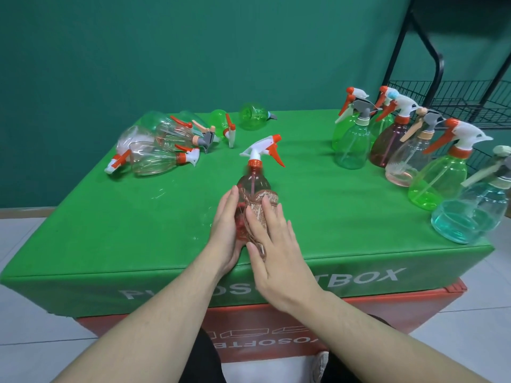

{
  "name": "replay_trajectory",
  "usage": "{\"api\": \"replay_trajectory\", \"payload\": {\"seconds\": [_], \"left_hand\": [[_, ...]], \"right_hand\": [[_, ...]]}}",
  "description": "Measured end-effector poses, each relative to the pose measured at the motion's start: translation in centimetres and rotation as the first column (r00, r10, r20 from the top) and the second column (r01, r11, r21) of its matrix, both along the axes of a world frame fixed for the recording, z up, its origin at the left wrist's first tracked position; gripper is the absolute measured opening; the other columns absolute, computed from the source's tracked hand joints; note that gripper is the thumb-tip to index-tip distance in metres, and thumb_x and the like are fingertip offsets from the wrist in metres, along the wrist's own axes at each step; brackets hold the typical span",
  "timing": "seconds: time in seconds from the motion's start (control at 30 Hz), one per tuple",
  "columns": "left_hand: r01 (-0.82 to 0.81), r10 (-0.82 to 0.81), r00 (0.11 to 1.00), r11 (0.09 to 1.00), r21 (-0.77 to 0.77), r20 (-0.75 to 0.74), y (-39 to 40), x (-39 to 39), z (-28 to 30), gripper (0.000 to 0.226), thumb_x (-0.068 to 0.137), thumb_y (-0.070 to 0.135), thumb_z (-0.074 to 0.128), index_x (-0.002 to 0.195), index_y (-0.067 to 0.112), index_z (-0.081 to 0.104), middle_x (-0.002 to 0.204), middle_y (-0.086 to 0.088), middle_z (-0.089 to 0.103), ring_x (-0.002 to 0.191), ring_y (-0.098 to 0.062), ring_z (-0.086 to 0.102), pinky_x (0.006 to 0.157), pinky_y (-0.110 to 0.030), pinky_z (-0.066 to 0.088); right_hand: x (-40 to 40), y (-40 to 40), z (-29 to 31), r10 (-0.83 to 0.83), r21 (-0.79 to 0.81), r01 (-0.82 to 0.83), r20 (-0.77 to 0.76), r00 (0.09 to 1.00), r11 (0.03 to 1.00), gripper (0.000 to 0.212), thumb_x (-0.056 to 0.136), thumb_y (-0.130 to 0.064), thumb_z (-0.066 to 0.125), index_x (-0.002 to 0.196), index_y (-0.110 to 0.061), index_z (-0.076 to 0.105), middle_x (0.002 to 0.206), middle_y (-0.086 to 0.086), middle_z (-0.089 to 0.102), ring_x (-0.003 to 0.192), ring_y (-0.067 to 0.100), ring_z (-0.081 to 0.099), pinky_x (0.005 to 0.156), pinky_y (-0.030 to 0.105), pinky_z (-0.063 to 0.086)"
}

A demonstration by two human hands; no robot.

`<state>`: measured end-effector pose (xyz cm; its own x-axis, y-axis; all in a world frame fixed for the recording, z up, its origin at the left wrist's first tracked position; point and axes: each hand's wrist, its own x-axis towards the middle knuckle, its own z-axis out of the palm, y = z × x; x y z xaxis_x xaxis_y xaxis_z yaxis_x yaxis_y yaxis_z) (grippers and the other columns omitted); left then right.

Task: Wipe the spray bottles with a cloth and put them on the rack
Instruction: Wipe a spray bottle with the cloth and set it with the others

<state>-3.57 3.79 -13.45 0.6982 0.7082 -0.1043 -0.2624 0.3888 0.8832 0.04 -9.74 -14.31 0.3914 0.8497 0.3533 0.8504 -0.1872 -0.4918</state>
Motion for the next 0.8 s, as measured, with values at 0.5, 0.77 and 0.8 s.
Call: {"api": "replay_trajectory", "payload": {"seconds": [0.5,0.77,0.8], "left_hand": [[0.08,-0.08,0.997,0.996,0.028,-0.011,0.2,0.2,-0.5,0.05,0.102,0.045,0.052,0.141,0.015,0.059,0.127,-0.007,0.072,0.115,-0.021,0.07,0.089,-0.035,0.056],[0.073,-0.074,0.997,0.997,-0.027,-0.034,0.3,0.0,-0.5,0.046,0.106,0.045,0.042,0.139,0.018,0.059,0.109,-0.003,0.077,0.089,-0.018,0.075,0.07,-0.036,0.057],[0.06,-0.061,0.998,0.997,-0.04,-0.023,0.3,0.0,-0.6,0.047,0.106,0.044,0.043,0.141,0.017,0.057,0.112,-0.003,0.077,0.093,-0.018,0.074,0.071,-0.035,0.058]], "right_hand": [[2.4,3.9,4.2,-0.041,0.113,0.051,-0.092,0.995,0.992,0.058,0.104,-0.04,0.024,0.16,-0.023,0.027,0.17,0.003,0.009,0.156,0.018,0.002,0.127,0.031,0.001],[2.9,5.9,5.7,-0.122,0.094,0.153,-0.28,0.952,0.984,0.047,0.108,-0.034,0.03,0.155,-0.034,0.036,0.169,-0.008,0.016,0.144,0.026,0.035,0.119,0.03,0.021],[2.7,5.9,5.5,-0.123,0.09,0.152,-0.268,0.956,0.984,0.048,0.108,-0.034,0.031,0.156,-0.034,0.035,0.169,-0.007,0.016,0.144,0.025,0.034,0.119,0.03,0.021]]}}
